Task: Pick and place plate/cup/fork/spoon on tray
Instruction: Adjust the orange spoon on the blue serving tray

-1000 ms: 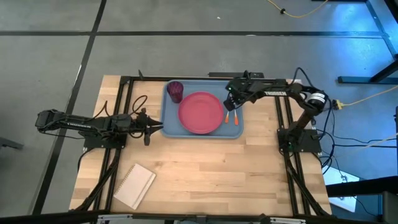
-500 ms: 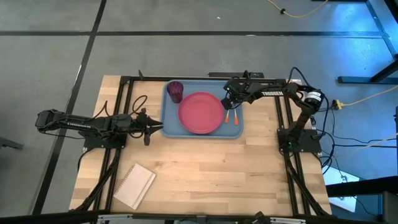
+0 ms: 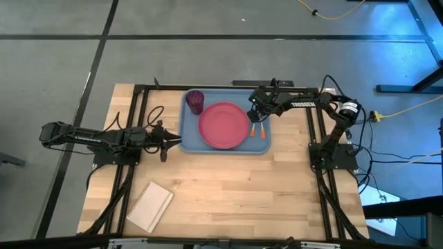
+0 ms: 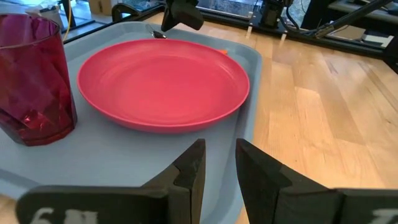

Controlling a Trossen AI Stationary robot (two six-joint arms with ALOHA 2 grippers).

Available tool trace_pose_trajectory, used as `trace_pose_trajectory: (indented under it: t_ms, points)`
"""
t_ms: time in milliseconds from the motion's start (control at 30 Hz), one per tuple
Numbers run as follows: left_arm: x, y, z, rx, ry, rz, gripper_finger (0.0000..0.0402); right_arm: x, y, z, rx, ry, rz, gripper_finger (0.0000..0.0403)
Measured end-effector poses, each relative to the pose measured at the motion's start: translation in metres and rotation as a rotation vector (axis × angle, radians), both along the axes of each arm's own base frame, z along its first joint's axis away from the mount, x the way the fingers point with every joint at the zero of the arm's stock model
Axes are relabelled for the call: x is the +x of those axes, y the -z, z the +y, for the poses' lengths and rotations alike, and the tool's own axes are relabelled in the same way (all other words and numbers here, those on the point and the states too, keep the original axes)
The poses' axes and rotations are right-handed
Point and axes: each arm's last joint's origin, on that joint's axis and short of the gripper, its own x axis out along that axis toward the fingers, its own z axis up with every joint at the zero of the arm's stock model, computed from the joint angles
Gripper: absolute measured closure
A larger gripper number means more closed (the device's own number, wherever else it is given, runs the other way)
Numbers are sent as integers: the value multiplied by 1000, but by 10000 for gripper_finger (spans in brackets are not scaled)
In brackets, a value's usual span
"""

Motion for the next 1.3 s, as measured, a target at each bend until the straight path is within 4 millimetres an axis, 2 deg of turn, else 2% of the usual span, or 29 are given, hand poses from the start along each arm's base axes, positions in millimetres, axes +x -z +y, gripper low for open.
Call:
trace_pose_trajectory:
  t_ms: [733,933,1167,1300]
  points:
    - [0,0,0,-4,-1,-1,320,0,1,0,-7,-3,7,397]
    - [0,0,0,-4,-1,0,320,0,1,0,-5,48,-17,397]
    - [0,0,0,-4,-1,-1,320,4,1,7,-32,37,-1,397]
    - [0,0,0,-4,-1,-1,320,-1,10,15,-72,98,21,397]
